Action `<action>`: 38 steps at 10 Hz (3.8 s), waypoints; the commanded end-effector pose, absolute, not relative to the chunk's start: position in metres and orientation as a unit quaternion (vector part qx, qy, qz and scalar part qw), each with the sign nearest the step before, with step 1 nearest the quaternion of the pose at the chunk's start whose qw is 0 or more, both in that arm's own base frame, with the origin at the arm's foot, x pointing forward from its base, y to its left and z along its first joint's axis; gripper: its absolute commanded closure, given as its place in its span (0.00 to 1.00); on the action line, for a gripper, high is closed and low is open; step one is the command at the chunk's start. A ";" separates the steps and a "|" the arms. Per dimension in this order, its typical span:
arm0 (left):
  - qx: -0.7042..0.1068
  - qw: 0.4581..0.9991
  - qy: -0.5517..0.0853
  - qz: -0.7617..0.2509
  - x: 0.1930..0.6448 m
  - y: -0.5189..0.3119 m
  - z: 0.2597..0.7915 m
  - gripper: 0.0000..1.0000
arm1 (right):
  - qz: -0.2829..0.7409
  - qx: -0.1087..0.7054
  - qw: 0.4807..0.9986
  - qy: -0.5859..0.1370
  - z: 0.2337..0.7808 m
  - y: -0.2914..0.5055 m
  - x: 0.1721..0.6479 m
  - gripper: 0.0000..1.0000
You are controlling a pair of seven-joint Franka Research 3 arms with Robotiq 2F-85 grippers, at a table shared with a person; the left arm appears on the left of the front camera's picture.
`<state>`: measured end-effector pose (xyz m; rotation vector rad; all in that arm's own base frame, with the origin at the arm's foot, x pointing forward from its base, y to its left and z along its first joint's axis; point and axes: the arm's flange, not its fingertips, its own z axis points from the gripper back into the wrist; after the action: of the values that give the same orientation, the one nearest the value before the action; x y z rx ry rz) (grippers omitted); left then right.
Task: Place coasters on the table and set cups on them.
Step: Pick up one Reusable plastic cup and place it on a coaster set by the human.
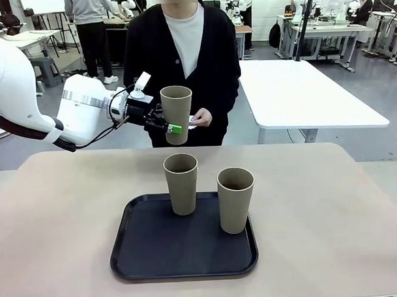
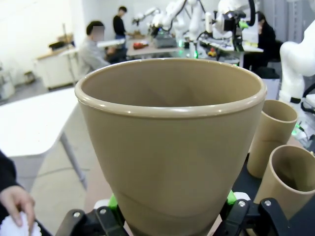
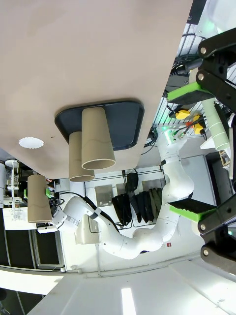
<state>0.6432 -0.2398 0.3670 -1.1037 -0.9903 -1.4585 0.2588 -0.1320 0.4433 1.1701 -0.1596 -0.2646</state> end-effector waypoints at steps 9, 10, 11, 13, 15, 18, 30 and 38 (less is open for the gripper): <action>-0.470 0.472 -0.423 -0.614 0.650 -0.239 0.361 0.17 | -0.122 0.557 0.818 -0.078 0.443 -0.133 0.260 0.00; -0.473 0.464 -0.446 -0.602 0.655 -0.239 0.353 0.17 | -0.122 0.557 0.818 -0.078 0.443 -0.133 0.260 0.00; -0.466 0.466 -0.456 -0.599 0.658 -0.239 0.341 0.17 | -0.122 0.557 0.818 -0.078 0.443 -0.133 0.260 0.00; -0.454 0.477 -0.463 -0.593 0.658 -0.241 0.318 0.17 | -0.122 0.557 0.818 -0.078 0.443 -0.133 0.260 0.00; -0.448 0.522 -0.450 -0.570 0.666 -0.256 0.300 0.17 | -0.122 0.557 0.818 -0.078 0.443 -0.133 0.260 0.00; -0.452 0.542 -0.450 -0.547 0.671 -0.272 0.287 0.17 | -0.122 0.557 0.818 -0.078 0.443 -0.133 0.260 0.00; -0.478 0.529 -0.423 -0.559 0.656 -0.258 0.263 0.17 | -0.122 0.557 0.818 -0.078 0.443 -0.133 0.260 0.00; -0.473 0.534 -0.410 -0.568 0.658 -0.255 0.241 0.17 | -0.122 0.557 0.818 -0.078 0.443 -0.133 0.260 0.00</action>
<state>0.6525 -0.2554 0.2392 -1.1390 -0.9702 -1.3288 0.2588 -0.1321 0.4433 1.1701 -0.1596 -0.2646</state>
